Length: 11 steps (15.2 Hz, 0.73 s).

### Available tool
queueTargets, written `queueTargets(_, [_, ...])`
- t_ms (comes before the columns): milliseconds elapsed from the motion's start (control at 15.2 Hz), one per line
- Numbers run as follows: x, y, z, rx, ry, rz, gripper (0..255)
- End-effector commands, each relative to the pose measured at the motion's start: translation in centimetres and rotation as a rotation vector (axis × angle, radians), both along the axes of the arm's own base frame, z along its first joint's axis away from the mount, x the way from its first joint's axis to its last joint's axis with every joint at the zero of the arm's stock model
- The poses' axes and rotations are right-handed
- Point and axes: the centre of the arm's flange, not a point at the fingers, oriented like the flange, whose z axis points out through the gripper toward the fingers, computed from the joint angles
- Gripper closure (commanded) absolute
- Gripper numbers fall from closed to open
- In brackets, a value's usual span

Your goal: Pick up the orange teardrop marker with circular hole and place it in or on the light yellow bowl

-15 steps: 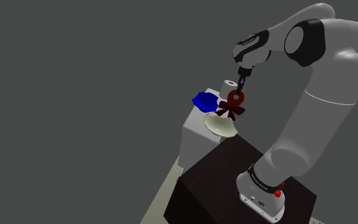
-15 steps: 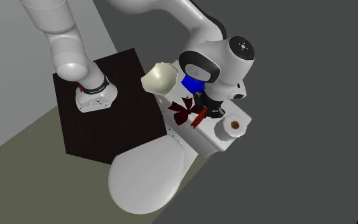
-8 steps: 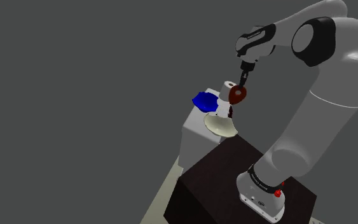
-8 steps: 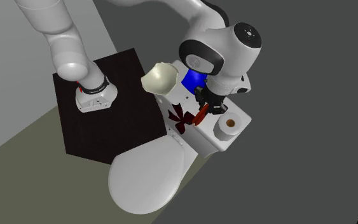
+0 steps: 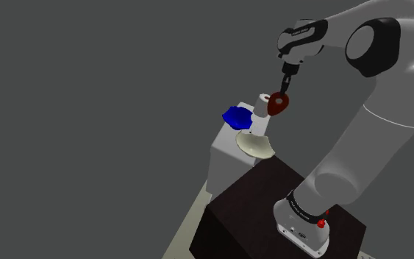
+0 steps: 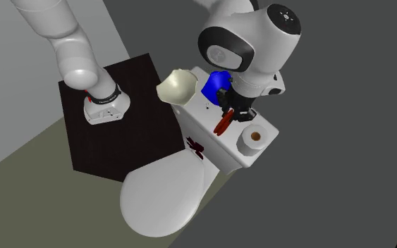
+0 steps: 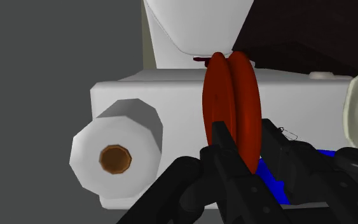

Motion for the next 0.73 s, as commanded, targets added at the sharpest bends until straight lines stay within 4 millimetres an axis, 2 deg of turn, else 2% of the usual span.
queueTargets(0, [0.1,0.1,1.0,0.0,0.0,0.0,255])
queueTargets(330, [0.1,0.1,3.5,0.0,0.0,0.0,255])
queueTargets(660, [-2.0,6.2,4.4,0.0,0.0,0.0,255])
